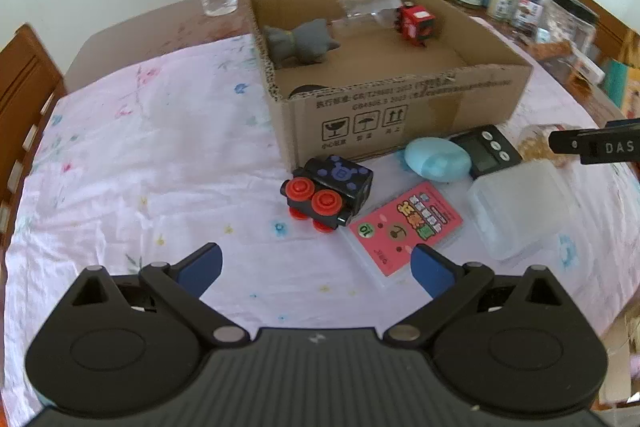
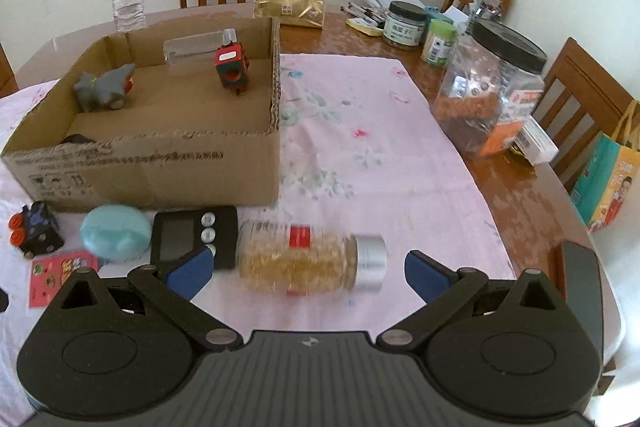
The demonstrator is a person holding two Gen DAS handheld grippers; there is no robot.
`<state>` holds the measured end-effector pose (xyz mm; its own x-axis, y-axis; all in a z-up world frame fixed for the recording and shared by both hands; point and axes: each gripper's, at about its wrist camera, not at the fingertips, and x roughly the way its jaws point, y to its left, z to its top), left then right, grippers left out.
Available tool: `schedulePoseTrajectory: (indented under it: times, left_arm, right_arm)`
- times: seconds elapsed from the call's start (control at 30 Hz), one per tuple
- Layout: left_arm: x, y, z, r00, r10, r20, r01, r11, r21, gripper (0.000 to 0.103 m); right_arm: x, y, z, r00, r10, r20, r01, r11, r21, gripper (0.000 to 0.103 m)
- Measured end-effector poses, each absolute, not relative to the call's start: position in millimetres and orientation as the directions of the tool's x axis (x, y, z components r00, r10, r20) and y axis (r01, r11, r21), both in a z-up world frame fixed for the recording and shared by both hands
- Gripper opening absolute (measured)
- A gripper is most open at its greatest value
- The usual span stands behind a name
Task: Organize rigid objects
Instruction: 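Move the left tool to the pink card while the right tool approaches the capsule bottle, then close the left tool on the pink card while the right tool grasps the capsule bottle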
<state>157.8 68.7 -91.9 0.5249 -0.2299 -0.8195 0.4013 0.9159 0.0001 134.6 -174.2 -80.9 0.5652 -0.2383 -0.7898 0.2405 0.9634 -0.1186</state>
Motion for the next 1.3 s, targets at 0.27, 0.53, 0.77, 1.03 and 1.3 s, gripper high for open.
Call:
schedulePoseTrajectory:
  times: [0.27,0.53,0.77,1.03,1.3]
  left_arm:
    - [156,46,-90,0.525,-0.196,-0.828,0.333,0.943,-0.012,0.100]
    - [156,20,-100,0.494,-0.162,-0.854,0.303,0.953,-0.005,0.100]
    - [160,5,-111,0.475,-0.143,-0.868,0.238,0.971,-0.030,0.100]
    - [171,2,-125,0.473,-0.139,-0.870,0.106,0.989,-0.100,0.100]
    - [173,-9,-133,0.502,-0.086,-0.861,0.066,0.996,-0.061,0.102]
  right_arm:
    - [155,-188,-97,0.559,-0.212,-0.801,0.149,0.977,-0.154,0.103]
    - [141,-215,-113,0.532,-0.147,-0.834,0.075,0.989,-0.126,0.103]
    - [142,-236,-128,0.483,-0.047,-0.874,-0.002,0.999,-0.054,0.103]
    - [144,-242,-129,0.480,0.001,-0.877,-0.062,0.997,-0.033,0.103]
    - [140,-245,-127,0.486,0.025,-0.874,-0.107,0.994,-0.030,0.103]
